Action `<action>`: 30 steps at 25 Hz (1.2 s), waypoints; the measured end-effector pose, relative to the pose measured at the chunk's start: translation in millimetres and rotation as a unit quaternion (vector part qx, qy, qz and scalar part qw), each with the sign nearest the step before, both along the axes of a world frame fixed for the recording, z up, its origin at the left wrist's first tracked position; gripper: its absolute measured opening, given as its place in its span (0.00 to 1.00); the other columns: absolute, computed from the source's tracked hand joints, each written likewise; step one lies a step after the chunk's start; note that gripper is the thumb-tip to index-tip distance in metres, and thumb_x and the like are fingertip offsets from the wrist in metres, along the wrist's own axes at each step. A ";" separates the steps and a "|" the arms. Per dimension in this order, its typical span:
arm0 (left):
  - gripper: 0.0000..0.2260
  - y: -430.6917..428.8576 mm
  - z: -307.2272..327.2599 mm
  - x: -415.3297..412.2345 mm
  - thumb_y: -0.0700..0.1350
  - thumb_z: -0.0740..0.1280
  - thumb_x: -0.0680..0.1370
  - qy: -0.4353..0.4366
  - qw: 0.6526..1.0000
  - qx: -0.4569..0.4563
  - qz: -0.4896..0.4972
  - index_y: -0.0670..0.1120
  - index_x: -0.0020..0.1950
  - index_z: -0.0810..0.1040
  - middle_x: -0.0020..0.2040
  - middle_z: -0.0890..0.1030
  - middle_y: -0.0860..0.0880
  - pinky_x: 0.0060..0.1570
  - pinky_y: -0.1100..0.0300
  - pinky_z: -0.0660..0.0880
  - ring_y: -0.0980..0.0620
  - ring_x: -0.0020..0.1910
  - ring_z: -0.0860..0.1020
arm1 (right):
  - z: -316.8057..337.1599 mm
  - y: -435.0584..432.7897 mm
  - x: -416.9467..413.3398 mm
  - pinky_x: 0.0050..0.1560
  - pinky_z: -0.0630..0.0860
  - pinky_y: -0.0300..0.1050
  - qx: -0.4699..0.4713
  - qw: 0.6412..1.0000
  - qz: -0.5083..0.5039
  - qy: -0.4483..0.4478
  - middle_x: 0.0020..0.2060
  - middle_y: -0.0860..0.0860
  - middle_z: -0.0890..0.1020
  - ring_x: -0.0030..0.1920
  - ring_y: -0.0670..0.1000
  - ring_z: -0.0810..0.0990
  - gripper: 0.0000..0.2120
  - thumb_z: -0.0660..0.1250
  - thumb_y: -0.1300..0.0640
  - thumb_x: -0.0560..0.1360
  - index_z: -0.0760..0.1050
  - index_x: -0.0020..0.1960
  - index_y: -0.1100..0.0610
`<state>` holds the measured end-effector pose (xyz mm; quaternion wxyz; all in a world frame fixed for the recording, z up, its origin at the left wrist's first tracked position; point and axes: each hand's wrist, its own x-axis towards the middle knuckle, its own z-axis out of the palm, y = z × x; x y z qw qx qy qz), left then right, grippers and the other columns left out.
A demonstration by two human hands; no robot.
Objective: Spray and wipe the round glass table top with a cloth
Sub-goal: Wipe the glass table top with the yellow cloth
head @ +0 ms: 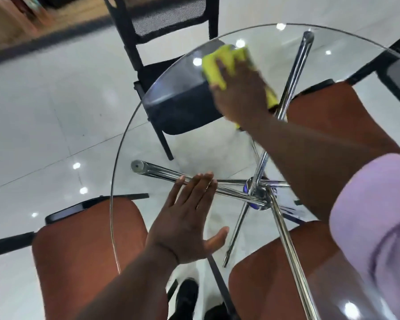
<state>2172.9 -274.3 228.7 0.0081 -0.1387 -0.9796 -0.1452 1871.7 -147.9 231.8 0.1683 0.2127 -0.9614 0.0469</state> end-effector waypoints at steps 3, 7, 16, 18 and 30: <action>0.41 0.0 4.4 0.6 0.66 0.66 0.77 0.004 1.000 0.009 0.002 0.41 0.81 0.65 0.83 0.64 0.45 0.79 0.40 0.60 0.46 0.83 0.60 | -0.8 -41.7 84.6 0.71 0.75 0.62 0.074 0.975 0.209 -0.006 0.76 0.61 0.77 0.74 0.63 0.77 0.28 0.64 0.42 0.83 0.71 0.81 0.46; 0.41 -2.0 4.8 -1.0 0.66 0.66 0.76 -0.012 1.000 0.008 0.006 0.42 0.82 0.65 0.83 0.63 0.46 0.79 0.40 0.60 0.46 0.83 0.61 | 4.9 16.5 60.1 0.82 0.63 0.62 0.115 0.914 0.379 -0.087 0.84 0.55 0.68 0.82 0.59 0.69 0.27 0.60 0.41 0.87 0.64 0.84 0.42; 0.40 -2.6 3.9 0.4 0.66 0.66 0.76 -0.011 1.000 0.010 0.003 0.42 0.81 0.66 0.84 0.62 0.46 0.81 0.42 0.57 0.47 0.83 0.60 | 22.8 -88.8 88.7 0.80 0.65 0.56 0.051 0.956 0.247 -0.151 0.83 0.53 0.68 0.80 0.59 0.70 0.29 0.54 0.38 0.84 0.62 0.84 0.38; 0.40 -1.9 3.7 -1.2 0.65 0.66 0.76 -0.006 1.000 0.007 0.000 0.42 0.81 0.66 0.84 0.62 0.46 0.81 0.41 0.58 0.46 0.83 0.61 | 14.5 -45.5 104.7 0.82 0.62 0.57 0.101 0.932 0.322 -0.129 0.84 0.51 0.66 0.82 0.56 0.68 0.28 0.53 0.37 0.85 0.60 0.85 0.37; 0.33 -2.7 -0.9 -0.2 0.63 0.59 0.80 0.022 0.999 -0.006 -0.046 0.44 0.80 0.66 0.82 0.65 0.44 0.79 0.39 0.58 0.40 0.80 0.65 | 29.4 221.8 340.7 0.81 0.67 0.57 0.087 0.954 0.269 -0.095 0.82 0.54 0.71 0.81 0.55 0.71 0.26 0.67 0.45 0.84 0.72 0.81 0.44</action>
